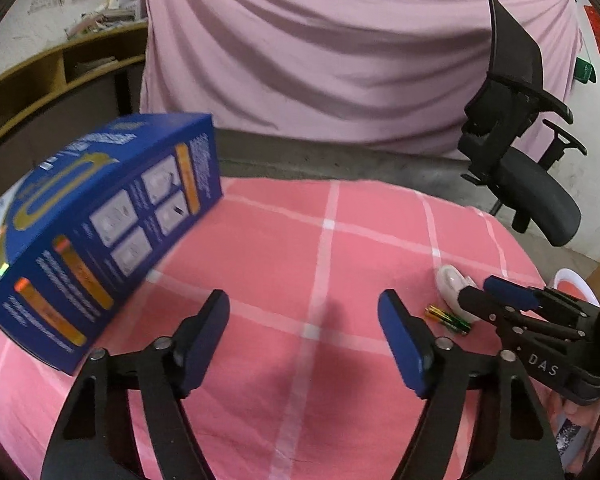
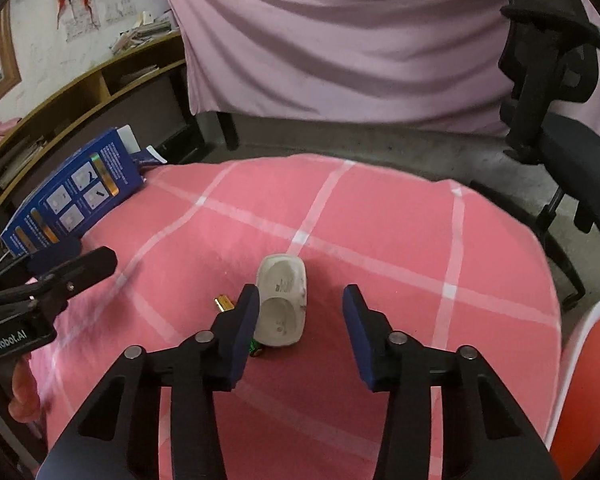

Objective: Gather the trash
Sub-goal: 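Move both open tools back to the white earbud case and green battery, then grasp the green battery with left tool while right grasps the white earbud case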

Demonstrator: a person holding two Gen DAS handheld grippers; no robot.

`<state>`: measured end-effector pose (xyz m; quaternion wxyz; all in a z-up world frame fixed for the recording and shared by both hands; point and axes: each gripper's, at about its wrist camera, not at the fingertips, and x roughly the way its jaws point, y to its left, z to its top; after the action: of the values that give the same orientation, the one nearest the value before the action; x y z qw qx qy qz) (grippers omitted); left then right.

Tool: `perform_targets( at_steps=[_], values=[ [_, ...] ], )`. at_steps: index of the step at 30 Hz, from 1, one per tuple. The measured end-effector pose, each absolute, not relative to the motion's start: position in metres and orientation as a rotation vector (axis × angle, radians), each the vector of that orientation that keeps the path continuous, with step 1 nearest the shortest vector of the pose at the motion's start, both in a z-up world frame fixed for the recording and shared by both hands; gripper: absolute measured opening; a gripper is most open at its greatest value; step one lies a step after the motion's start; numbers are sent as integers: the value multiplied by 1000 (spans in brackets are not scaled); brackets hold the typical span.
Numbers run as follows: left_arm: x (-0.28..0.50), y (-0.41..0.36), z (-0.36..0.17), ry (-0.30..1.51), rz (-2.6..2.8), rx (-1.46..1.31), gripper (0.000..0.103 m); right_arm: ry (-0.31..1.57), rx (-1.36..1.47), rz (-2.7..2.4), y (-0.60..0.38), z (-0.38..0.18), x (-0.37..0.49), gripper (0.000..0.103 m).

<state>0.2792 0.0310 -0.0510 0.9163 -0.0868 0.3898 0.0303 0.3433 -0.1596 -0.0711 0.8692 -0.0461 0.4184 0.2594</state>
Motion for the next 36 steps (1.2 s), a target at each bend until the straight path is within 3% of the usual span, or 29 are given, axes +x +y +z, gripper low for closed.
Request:
perform_targets(
  at_steps=[4, 6, 9, 35, 36],
  values=[
    [282, 24, -52, 827, 37, -175, 59, 899, -71, 566, -163, -73, 345, 29],
    [283, 20, -52, 835, 20, -170, 54, 909, -67, 567, -161, -74, 346, 17],
    [285, 14, -50, 847, -3, -169, 46, 925, -50, 575, -164, -75, 348, 9],
    [353, -81, -54, 969, -179, -178, 43, 876, 26, 377, -260, -64, 341, 6],
    [357, -80, -57, 981, -170, -187, 38, 876, 30, 379, -261, -64, 342, 6]
  ],
)
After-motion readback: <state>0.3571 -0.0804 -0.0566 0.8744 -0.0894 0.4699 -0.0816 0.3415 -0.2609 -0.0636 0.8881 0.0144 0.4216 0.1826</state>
